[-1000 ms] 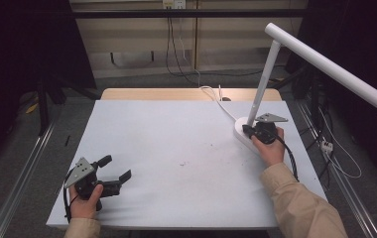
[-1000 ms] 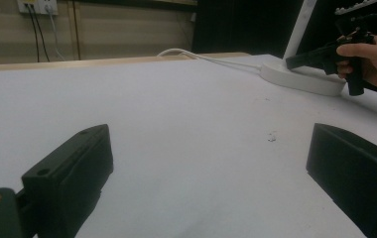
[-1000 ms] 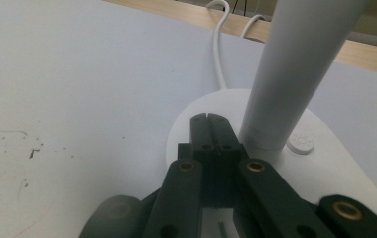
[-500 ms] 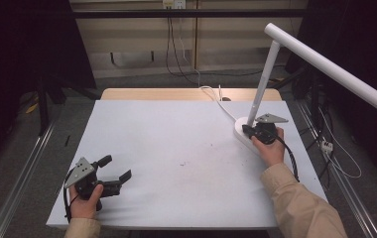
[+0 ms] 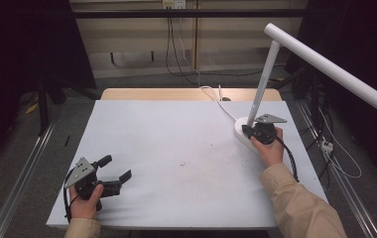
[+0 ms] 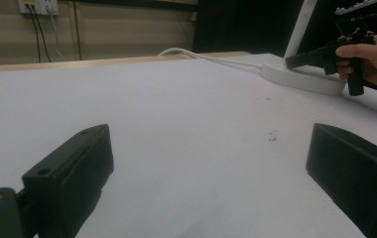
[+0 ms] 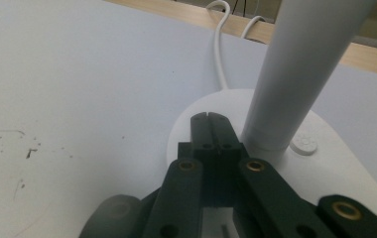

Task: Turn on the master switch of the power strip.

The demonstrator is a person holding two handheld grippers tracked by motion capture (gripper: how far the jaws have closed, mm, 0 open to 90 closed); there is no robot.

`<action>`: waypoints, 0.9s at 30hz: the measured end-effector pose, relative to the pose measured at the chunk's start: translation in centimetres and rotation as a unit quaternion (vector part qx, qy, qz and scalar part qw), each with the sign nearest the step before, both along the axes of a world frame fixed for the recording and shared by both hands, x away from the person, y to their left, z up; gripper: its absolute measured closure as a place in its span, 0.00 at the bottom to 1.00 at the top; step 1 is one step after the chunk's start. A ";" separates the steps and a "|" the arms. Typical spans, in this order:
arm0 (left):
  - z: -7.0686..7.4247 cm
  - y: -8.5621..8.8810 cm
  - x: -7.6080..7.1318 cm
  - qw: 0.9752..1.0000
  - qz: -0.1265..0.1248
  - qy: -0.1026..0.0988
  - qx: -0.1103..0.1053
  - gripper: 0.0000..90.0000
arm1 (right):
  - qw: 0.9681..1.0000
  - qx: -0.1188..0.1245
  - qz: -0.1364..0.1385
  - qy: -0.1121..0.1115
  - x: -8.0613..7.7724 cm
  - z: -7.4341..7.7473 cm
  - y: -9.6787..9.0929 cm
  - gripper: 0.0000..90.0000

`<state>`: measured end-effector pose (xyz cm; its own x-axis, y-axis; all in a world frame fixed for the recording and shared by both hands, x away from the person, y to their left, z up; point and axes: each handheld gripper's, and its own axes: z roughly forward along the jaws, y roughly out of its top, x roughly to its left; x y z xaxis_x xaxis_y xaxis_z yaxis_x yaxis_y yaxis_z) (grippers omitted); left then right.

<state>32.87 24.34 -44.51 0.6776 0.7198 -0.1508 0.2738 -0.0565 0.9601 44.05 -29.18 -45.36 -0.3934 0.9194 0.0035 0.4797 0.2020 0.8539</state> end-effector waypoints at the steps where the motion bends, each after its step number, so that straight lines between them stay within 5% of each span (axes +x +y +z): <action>1: 0.0 0.0 0.0 1.000 0.001 -0.001 0.001 0.05 | 1.000 0.001 -0.001 0.001 0.0 0.0 0.0 1.00; 7: 0.1 0.1 -0.1 1.000 0.002 -0.004 0.000 0.05 | 1.000 -0.015 -0.004 -0.002 -0.1 0.0 0.3 1.00; 27: 0.1 0.0 -0.1 1.000 0.001 -0.003 0.002 0.05 | 1.000 -0.006 -0.014 -0.002 -0.1 -0.1 0.4 1.00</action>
<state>32.74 24.34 -44.44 0.6768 0.7218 -0.1448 0.2686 -0.0590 0.9615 43.95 -28.81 -45.47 -0.3665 0.9304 -0.0094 0.4821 0.1985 0.8534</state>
